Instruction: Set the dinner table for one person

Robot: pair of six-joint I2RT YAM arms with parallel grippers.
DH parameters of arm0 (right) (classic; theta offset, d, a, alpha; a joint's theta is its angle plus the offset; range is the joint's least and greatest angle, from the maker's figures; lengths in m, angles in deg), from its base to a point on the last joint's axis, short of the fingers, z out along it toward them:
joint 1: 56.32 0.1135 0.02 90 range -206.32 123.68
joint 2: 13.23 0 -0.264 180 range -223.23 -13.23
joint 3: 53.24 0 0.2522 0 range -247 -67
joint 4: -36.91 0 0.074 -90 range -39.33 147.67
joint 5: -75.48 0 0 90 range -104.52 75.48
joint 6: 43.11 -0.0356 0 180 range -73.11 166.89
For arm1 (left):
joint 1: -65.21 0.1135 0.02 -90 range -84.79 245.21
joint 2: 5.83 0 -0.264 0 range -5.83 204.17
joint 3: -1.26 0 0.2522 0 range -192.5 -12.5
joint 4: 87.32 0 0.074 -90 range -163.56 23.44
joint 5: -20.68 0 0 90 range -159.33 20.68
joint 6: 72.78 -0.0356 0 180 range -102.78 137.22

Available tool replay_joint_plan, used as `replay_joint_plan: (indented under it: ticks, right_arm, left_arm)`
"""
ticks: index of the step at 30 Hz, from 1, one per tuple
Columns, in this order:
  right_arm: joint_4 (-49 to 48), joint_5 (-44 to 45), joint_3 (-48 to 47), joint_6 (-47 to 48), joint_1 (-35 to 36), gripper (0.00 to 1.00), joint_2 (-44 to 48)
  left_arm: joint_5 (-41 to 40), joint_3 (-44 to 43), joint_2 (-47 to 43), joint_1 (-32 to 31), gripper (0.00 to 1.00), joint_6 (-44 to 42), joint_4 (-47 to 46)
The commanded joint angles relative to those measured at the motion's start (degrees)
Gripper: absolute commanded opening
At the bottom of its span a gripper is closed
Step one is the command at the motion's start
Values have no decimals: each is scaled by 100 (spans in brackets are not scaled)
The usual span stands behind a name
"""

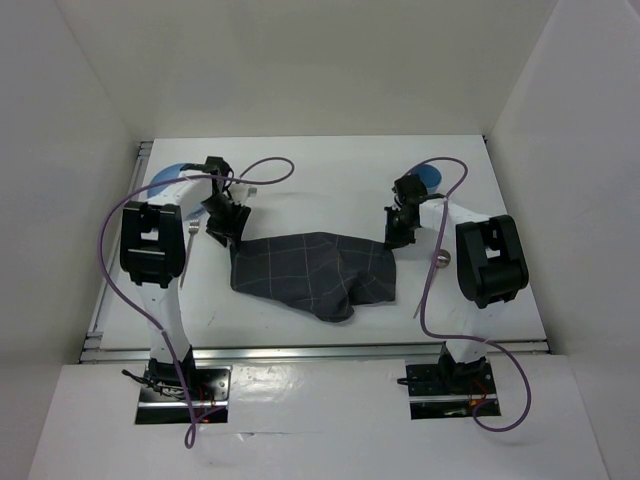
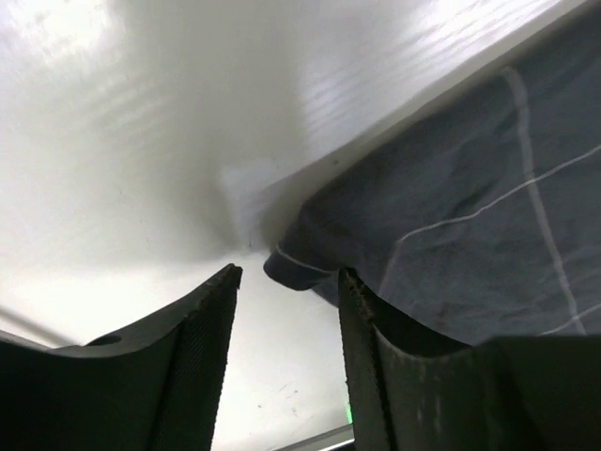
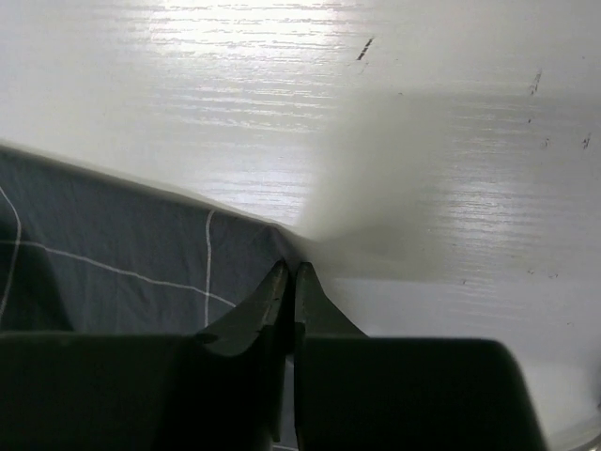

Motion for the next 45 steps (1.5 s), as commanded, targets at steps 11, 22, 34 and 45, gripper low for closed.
replay_joint_plan:
  ticks: [11, 22, 34, 45]
  right_arm:
    - [116, 237, -16, 15, 42, 0, 176]
    - [169, 342, -121, 68, 42, 0, 176]
    - [519, 96, -919, 120, 42, 0, 115]
    - [548, -238, -5955, 164, -185, 0, -729]
  left_arm:
    - [1038, 77, -824, 280, 61, -135, -9]
    - [281, 85, 40, 158, 70, 164, -157]
    - [861, -344, 365, -19, 0, -38, -79]
    - [-69, -5425, 103, 587, 0, 410, 600]
